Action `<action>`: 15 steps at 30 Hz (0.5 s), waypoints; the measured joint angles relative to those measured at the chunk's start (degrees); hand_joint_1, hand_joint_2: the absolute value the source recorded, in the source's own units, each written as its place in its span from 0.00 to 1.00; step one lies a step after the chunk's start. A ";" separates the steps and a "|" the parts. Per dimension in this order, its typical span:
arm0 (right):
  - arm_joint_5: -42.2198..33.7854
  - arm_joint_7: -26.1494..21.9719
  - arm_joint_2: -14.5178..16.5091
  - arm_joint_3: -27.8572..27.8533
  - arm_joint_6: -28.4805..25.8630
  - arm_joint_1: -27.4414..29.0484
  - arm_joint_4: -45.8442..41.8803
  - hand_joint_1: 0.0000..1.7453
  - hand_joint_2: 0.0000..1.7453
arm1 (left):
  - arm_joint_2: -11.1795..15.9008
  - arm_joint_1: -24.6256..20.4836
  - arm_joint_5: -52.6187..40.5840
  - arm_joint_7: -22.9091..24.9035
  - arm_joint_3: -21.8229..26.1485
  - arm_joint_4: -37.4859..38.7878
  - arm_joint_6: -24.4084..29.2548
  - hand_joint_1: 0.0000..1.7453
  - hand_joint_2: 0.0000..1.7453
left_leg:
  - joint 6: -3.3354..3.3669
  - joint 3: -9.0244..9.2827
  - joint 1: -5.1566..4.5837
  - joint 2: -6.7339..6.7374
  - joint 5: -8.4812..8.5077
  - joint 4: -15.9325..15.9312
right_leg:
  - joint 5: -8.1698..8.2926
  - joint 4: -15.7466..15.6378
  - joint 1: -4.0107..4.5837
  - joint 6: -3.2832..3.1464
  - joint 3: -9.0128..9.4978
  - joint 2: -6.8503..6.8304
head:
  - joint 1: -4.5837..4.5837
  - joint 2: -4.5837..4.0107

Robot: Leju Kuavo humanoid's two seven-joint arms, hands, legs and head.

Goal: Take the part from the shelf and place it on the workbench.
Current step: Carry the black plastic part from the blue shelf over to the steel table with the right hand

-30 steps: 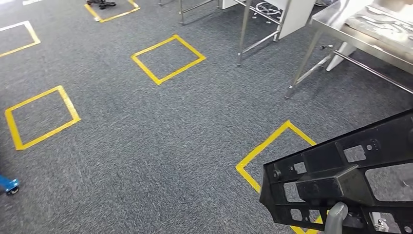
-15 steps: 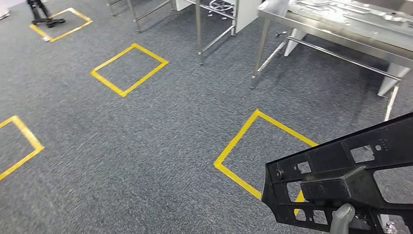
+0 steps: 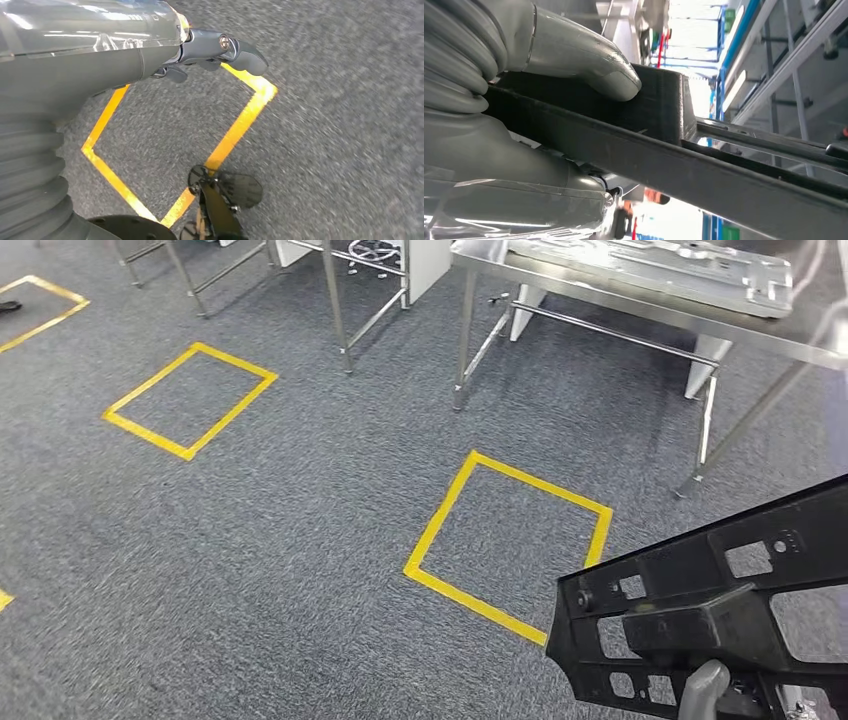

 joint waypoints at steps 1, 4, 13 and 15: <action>-0.02 0.03 0.00 0.00 -0.01 -0.02 0.01 1.00 1.00 | 0.01 -0.01 0.07 -0.13 -0.01 0.00 -0.03 0.00 1.00 | -0.31 0.15 -0.13 0.63 -0.29 0.17 | 1.17 -3.65 0.13 -0.26 2.05 -1.46 | -0.02 0.00; -0.15 0.09 0.00 0.05 0.00 -0.03 0.01 1.00 1.00 | 0.08 -0.09 0.39 -0.39 -0.01 0.00 -0.08 0.00 1.00 | -1.24 0.75 -0.48 2.29 -0.85 0.33 | 1.72 -7.01 0.65 -1.19 3.75 -2.53 | -0.10 0.00; -0.27 0.09 0.00 0.13 0.14 0.01 0.03 1.00 1.00 | 0.20 0.06 0.65 -0.75 -0.03 0.00 -0.31 0.00 1.00 | -2.81 -6.68 0.19 -4.43 -8.40 16.86 | 2.66 -7.45 0.08 -2.97 3.06 4.55 | -0.42 0.00; -0.12 0.09 0.01 0.13 -0.02 0.00 0.09 1.00 1.00 | 0.27 0.14 0.98 -1.22 -0.03 0.00 -1.22 0.00 1.00 | -2.61 -4.48 0.23 -4.78 -4.16 11.29 | 2.49 -7.16 0.01 -2.81 3.09 5.99 | -0.44 0.00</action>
